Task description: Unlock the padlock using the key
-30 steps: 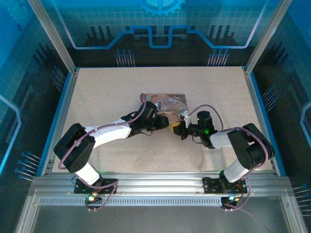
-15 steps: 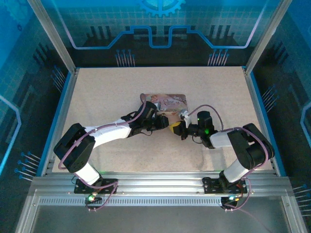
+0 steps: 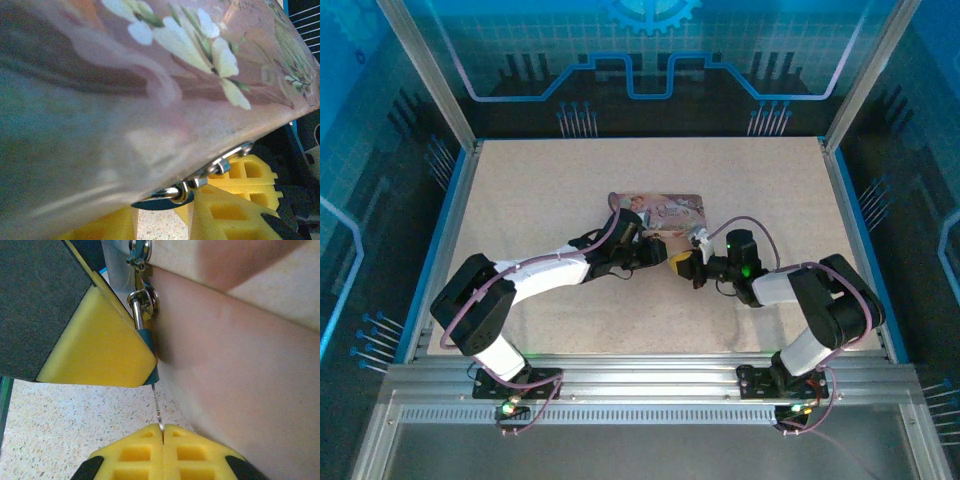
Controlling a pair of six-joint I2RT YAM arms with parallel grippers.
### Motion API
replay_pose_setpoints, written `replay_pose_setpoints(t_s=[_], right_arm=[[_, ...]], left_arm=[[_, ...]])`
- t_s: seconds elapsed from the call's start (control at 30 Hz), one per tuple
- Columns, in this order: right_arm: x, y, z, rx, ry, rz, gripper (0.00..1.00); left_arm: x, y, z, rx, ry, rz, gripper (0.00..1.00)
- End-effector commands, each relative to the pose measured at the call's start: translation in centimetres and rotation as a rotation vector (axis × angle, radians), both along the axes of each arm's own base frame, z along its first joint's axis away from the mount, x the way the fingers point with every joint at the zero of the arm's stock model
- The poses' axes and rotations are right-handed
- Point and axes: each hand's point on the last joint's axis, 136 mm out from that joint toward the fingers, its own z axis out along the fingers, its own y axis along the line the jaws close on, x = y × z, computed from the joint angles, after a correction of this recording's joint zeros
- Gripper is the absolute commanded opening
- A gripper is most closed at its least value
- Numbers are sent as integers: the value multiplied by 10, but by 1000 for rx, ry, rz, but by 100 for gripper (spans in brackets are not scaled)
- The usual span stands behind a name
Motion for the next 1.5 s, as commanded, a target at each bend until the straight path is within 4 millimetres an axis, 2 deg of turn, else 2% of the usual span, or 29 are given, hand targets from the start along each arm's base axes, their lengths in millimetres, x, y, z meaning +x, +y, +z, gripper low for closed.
replay_pose_setpoints(t_s=[0.0, 1.0, 1.47], right_arm=[[1, -2, 9, 24, -35, 10, 0], [-2, 0, 13, 31, -28, 17, 0], [17, 6, 24, 56, -60, -13, 0]], left_arm=[[10, -11, 34, -84, -59, -18, 28], [12, -12, 25, -81, -43, -9, 30], [6, -15, 26, -102, -29, -31, 30]])
